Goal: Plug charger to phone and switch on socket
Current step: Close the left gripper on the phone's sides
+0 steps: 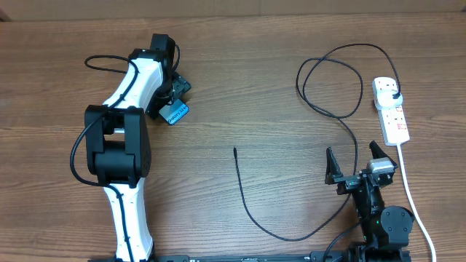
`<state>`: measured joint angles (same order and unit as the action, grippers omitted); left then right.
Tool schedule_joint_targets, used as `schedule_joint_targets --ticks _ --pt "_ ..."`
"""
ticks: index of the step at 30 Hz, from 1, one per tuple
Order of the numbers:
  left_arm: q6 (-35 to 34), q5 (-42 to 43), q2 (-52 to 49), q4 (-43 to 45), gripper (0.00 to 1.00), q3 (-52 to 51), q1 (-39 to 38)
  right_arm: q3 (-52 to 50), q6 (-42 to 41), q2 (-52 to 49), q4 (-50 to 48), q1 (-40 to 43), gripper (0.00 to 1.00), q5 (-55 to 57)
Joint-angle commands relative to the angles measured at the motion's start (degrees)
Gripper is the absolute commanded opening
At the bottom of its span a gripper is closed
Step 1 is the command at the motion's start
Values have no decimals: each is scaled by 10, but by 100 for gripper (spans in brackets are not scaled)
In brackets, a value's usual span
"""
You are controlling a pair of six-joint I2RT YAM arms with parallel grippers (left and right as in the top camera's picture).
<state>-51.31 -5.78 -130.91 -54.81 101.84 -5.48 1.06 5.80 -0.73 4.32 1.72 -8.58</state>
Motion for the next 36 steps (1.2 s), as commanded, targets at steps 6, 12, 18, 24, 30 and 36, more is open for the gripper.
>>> schedule_joint_targets --ticks 6,12,18,24,30,36 --pt "-10 14 -19 -4 100 5 28 -6 1 6 -2 -5 100 2" --pt "-10 14 -19 -7 100 5 37 -6 1 6 -2 -5 100 2" --pt "-10 24 -20 -7 100 5 33 -6 1 6 -2 -5 100 2" --pt "-10 25 -20 -7 100 5 28 -6 1 6 -2 -5 100 2" --pt "-16 33 -20 -7 100 5 23 -6 1 6 -2 -5 100 2" --pt "-30 35 -20 -7 100 5 16 -6 1 6 -2 -5 100 2"
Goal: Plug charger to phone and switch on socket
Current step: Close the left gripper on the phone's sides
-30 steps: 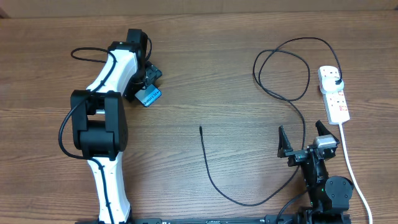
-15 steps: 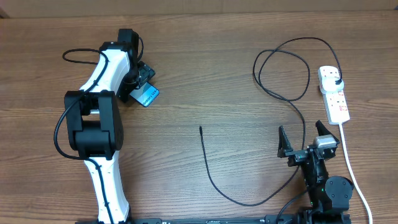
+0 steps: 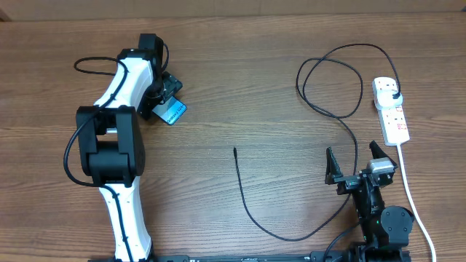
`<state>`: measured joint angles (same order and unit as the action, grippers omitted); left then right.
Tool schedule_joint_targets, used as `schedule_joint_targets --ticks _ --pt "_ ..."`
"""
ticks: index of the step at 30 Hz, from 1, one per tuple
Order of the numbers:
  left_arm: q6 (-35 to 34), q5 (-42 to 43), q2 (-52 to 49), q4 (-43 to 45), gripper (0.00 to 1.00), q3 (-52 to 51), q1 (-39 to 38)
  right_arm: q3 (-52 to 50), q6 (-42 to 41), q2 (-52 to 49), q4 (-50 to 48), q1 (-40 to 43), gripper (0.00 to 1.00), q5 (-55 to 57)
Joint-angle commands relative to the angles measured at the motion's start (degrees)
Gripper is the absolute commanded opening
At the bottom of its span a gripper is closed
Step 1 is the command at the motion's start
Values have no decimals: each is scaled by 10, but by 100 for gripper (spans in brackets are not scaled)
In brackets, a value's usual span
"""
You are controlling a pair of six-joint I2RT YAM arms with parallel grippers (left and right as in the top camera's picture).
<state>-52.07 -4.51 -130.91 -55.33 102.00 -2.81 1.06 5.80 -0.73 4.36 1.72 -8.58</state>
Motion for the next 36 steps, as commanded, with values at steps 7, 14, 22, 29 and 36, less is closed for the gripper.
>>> schedule_joint_targets --ticks 7,14,22,29,36 --pt "-33 22 -20 -1 100 4 -11 -6 1 6 -2 -5 100 2" --pt "-32 11 -20 -1 100 4 -11 -6 1 6 -2 -5 100 2" --pt "-32 -3 -20 1 100 4 -10 -6 1 6 -2 -5 100 2" --pt "-33 -3 -20 0 100 4 -10 -6 1 6 -2 -5 100 2" --pt "-32 -3 -19 -2 100 4 -10 -6 1 6 -2 -5 100 2"
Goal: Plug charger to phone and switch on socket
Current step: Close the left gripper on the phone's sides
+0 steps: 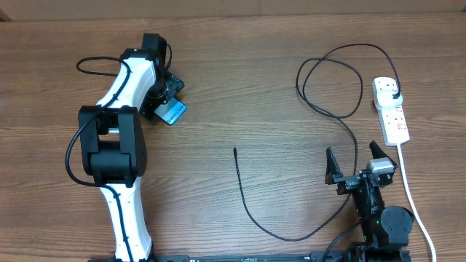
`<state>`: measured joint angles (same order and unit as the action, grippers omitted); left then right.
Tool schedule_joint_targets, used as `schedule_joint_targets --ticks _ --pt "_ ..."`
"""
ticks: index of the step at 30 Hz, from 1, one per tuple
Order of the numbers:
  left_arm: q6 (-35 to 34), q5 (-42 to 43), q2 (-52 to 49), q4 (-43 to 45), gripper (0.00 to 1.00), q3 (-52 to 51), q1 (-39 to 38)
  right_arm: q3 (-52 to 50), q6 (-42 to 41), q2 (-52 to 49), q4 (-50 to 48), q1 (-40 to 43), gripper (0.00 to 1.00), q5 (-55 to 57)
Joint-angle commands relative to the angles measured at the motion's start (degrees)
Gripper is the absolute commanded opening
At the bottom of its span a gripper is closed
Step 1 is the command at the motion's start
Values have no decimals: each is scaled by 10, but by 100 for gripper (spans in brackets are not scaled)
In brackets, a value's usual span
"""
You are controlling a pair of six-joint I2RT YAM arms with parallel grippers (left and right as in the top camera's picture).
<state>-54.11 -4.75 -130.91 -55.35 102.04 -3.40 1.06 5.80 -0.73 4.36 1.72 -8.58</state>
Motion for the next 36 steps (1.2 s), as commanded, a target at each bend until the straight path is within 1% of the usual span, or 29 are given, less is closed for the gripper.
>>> schedule_joint_targets --ticks 1,36 --pt "-12 -1 -20 -1 100 3 -4 -6 1 6 -2 -5 100 2" --pt "-12 -1 -20 4 100 3 6 -6 1 6 -2 -5 100 2"
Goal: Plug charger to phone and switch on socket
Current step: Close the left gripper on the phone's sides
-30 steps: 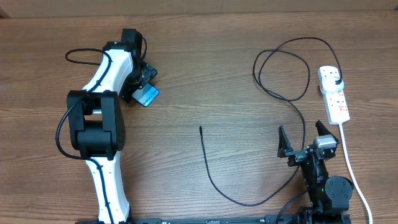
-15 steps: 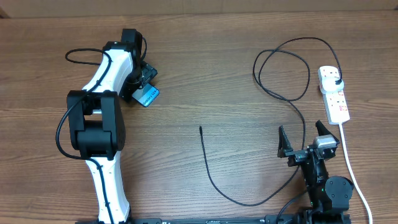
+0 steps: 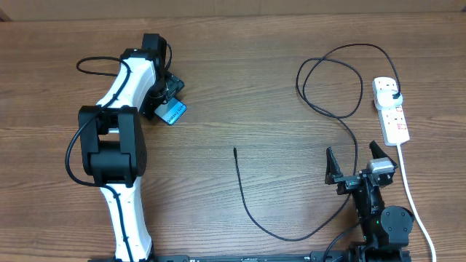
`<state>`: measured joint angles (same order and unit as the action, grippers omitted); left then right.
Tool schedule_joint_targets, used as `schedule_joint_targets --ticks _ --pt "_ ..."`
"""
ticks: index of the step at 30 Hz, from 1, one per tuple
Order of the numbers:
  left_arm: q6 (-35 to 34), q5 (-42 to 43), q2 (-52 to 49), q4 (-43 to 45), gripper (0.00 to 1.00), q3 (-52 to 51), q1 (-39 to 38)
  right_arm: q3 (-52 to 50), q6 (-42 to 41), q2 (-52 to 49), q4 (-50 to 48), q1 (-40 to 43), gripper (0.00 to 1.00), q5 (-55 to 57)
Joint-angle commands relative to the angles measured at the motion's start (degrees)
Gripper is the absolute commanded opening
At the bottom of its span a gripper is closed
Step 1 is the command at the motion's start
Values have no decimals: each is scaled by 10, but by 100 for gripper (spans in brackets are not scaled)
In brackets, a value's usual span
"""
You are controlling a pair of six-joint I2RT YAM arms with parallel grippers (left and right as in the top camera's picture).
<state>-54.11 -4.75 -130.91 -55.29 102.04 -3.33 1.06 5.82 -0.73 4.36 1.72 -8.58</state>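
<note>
A small blue-faced phone [image 3: 173,113] lies at the far left of the wooden table. My left gripper [image 3: 168,89] is right over its upper end. Its fingers are hidden under the wrist, so its hold on the phone is not visible. The black charger cable [image 3: 251,211] runs from a plug in the white power strip [image 3: 394,120], through loops, to a free tip [image 3: 234,151] at table centre. My right gripper [image 3: 354,160] stands open at the front right. The cable passes between its spread fingers in this view.
The strip's white cord [image 3: 415,207] trails down the right side to the front edge. The cable's loops [image 3: 331,80] lie at the back right. A black wire [image 3: 98,64] arcs out from the left arm's far end.
At first the left wrist sat a little further right over the phone. By 2.4 s ago it had shifted left and the phone had turned slightly. It then moved back slightly to the right and has stayed still since. The right arm, cable and strip never moved.
</note>
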Motion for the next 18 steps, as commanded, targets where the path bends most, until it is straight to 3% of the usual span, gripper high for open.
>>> schedule_joint_targets --ticks 1,18 --pt "-12 0 -19 3 100 3 8 -6 0 6 -2 -5 100 2" --pt "-12 15 -19 1 100 3 22 -6 0 6 -2 -5 100 2"
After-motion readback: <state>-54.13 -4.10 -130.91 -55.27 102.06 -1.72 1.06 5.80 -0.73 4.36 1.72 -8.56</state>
